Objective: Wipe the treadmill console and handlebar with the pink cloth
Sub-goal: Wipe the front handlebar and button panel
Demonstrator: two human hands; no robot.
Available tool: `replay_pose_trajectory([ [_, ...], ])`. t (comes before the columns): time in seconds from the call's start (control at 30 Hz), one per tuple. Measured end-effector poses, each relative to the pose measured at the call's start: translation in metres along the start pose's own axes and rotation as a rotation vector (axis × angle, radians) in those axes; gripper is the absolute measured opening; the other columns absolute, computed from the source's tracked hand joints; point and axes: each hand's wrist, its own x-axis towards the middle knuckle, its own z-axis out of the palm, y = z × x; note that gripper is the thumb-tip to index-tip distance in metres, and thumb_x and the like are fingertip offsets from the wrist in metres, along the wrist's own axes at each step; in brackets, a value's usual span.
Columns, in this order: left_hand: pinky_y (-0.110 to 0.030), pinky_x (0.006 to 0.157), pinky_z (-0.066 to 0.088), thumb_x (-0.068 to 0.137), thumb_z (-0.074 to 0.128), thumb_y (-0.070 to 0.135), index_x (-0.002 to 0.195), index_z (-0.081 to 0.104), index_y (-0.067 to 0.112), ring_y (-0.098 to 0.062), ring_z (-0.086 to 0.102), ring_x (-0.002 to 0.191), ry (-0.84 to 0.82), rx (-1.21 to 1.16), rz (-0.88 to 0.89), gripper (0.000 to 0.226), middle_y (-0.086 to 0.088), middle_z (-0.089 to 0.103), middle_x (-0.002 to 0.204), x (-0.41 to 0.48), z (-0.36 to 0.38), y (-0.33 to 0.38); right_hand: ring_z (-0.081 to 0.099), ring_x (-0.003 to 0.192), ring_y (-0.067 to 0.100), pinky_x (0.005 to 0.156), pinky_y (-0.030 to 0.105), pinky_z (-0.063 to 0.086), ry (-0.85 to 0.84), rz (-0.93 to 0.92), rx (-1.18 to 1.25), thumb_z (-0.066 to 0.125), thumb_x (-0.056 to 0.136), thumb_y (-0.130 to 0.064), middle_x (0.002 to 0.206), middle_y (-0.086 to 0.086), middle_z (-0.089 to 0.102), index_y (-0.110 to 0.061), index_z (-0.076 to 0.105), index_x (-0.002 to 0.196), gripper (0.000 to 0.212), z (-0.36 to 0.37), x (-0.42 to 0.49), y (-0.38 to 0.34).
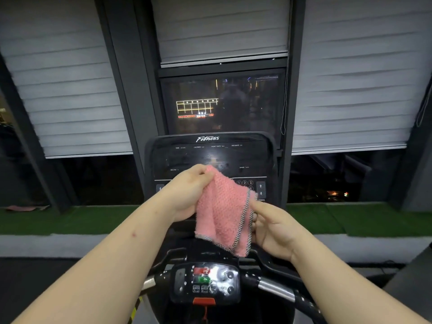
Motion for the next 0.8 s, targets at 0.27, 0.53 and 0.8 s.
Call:
replay_pose_trajectory([
  [0.27, -0.044, 0.08, 0.061, 0.098, 0.056, -0.012, 0.137, 0.058, 0.021, -0.038, 0.071, 0.104, -0.207, -0.01, 0.111, 0.051, -0.023, 0.073, 0.113, -0.015, -0.019, -0.019, 0.071, 0.111, 0.03, 0.093, 0.045, 0.058, 0.109, -0.093, -0.235, 0.052, 0.104, -0.003, 0.12, 0.015, 0.074, -0.016, 0.076, 0.117, 0.03, -0.01, 0.002, -0.025],
  [0.53, -0.035, 0.077, 0.061, 0.088, 0.04, -0.03, 0.067, 0.072, 0.002, -0.031, 0.074, 0.099, 0.011, 0.049, 0.269, 0.05, -0.017, 0.077, 0.106, -0.024, -0.013, -0.044, 0.075, 0.104, 0.028, 0.087, 0.038, 0.061, 0.101, -0.192, -0.471, 0.047, 0.104, 0.009, 0.105, 0.012, 0.079, -0.019, 0.085, 0.095, 0.048, -0.02, -0.009, -0.031],
  [0.8, -0.03, 0.079, 0.057, 0.064, 0.032, -0.031, 0.053, 0.071, 0.005, -0.026, 0.073, 0.102, 0.109, 0.229, 0.355, 0.055, -0.008, 0.079, 0.102, -0.034, -0.014, -0.052, 0.066, 0.104, 0.011, 0.085, 0.021, 0.052, -0.003, -0.603, -1.075, 0.046, 0.065, 0.006, 0.103, -0.017, 0.07, -0.036, 0.076, 0.072, 0.053, -0.008, -0.03, -0.045],
])
